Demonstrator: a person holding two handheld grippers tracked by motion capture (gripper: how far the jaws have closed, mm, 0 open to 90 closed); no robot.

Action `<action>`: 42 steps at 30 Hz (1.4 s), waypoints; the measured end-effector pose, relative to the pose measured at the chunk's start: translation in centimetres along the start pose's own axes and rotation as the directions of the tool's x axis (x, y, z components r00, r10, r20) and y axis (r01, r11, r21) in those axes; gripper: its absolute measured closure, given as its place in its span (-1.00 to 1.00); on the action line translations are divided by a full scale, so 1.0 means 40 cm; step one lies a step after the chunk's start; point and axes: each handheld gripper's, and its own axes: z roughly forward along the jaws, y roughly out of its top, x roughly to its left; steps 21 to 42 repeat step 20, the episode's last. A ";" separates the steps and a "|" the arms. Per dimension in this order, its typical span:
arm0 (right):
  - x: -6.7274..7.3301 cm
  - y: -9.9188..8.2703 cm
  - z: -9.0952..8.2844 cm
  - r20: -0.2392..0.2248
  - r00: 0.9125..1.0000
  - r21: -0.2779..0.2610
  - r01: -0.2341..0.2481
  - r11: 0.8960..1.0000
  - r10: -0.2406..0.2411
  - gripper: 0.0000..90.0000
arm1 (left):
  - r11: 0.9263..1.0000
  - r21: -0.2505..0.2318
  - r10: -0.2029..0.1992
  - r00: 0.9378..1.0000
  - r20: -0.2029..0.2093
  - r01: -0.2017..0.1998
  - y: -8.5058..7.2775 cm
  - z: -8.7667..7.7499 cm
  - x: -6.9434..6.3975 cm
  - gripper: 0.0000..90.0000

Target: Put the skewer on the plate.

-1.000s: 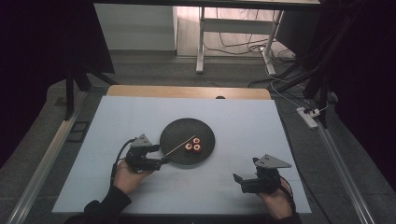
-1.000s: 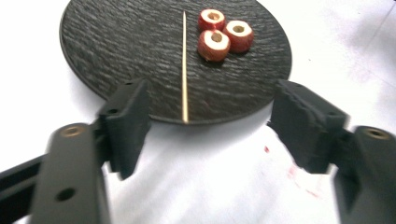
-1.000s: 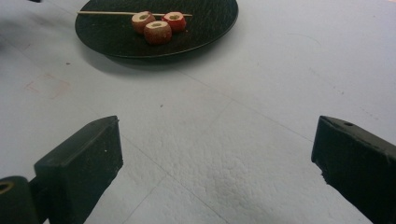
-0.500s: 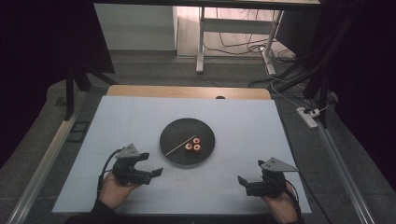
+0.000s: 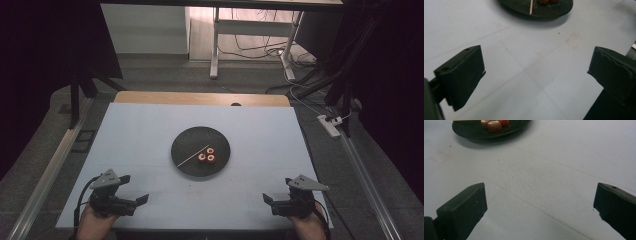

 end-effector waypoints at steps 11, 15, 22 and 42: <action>-0.017 -0.032 -0.018 0.021 0.999 0.031 -0.037 0.999 0.037 -1.00 | 0.997 0.046 -0.051 0.995 -0.092 0.055 -0.082 -0.056 0.025 -1.00; -0.016 -0.035 -0.021 0.029 0.999 0.049 -0.036 0.998 0.035 -1.00 | 0.996 0.060 -0.055 0.990 -0.130 0.064 -0.092 -0.068 0.025 -1.00; -0.014 -0.034 -0.017 0.036 0.999 0.067 -0.025 0.997 0.023 -1.00 | 0.995 0.078 -0.053 0.989 -0.140 0.065 -0.091 -0.065 0.024 -0.99; -0.014 -0.034 -0.017 0.036 0.999 0.067 -0.025 0.997 0.023 -1.00 | 0.995 0.078 -0.053 0.989 -0.140 0.065 -0.091 -0.065 0.024 -0.99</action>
